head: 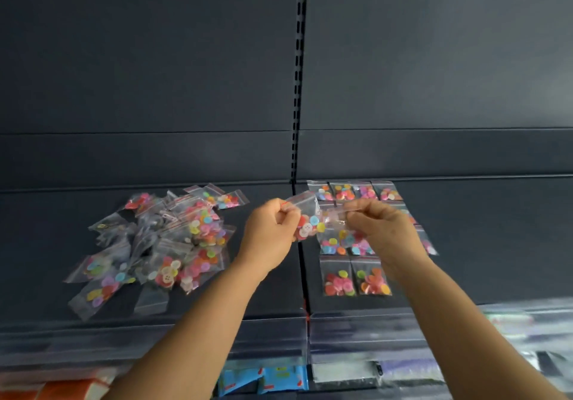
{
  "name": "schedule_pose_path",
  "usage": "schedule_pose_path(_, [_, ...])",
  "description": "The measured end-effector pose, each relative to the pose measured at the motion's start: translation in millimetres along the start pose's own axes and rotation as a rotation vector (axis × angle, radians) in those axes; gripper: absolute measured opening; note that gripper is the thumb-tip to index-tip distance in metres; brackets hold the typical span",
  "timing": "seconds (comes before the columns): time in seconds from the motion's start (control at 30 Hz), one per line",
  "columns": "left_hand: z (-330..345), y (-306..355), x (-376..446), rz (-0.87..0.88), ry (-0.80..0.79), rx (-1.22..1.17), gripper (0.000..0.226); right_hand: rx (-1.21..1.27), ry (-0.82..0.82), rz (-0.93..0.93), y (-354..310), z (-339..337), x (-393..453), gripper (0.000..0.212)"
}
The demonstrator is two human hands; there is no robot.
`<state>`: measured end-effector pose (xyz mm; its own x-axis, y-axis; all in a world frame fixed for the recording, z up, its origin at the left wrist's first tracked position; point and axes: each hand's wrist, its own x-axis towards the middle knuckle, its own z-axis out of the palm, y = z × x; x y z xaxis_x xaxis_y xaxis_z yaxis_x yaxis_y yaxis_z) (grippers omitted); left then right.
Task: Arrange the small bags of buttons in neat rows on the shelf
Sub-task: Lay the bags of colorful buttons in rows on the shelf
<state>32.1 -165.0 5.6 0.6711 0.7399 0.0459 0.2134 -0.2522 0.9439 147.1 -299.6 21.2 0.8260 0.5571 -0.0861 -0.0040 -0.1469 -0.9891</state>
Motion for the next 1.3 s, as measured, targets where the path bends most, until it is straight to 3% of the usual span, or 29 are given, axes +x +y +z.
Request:
schedule_pose_path(0.1, [38.4, 13.4, -10.8, -0.017, -0.069, -0.025, 0.013, -0.01, 0.043, 0.019, 8.4, -38.5, 3.7, 0.01])
schedule_pose_path(0.4, [125.0, 30.6, -34.0, -0.025, -0.12, 0.188, 0.009, -0.21, 0.134, 0.039, 36.4, -127.3, 12.9, 0.016])
schedule_pose_path(0.53, [146.5, 31.7, -39.8, -0.015, -0.13, 0.353, 0.01, -0.328, 0.095, 0.067, 51.0, -142.2, 11.6, 0.015])
schedule_pose_path(0.7, [159.4, 30.3, -45.1, 0.053, -0.111, 0.679, 0.031, -0.587, 0.032, -0.006, 63.2, -143.8, 11.3, 0.004])
schedule_pose_path(0.77, [160.6, 30.7, -48.5, 0.118, -0.064, 0.776, 0.039, -0.715, 0.026, -0.061, 63.5, -144.2, 9.3, 0.015])
schedule_pose_path(0.87, [160.4, 31.9, -54.2, 0.223, -0.051, 0.823, 0.044, -0.84, 0.007, -0.193, 61.5, -148.3, 6.9, 0.029])
schedule_pose_path(0.97, [161.9, 29.1, -61.4, 0.317, -0.187, 0.814, 0.036, -0.908, -0.145, -0.282, 60.0, -150.0, 1.7, 0.019])
schedule_pose_path(1.07, [163.3, 23.5, -66.4, 0.307, -0.254, 0.798, 0.034, -0.958, -0.247, -0.325, 62.4, -150.5, -5.3, 0.01])
schedule_pose_path(1.3, [164.0, 22.6, -70.2, 0.298, -0.241, 0.795, 0.035, -1.006, -0.276, -0.316, 58.6, -151.4, -6.5, 0.014])
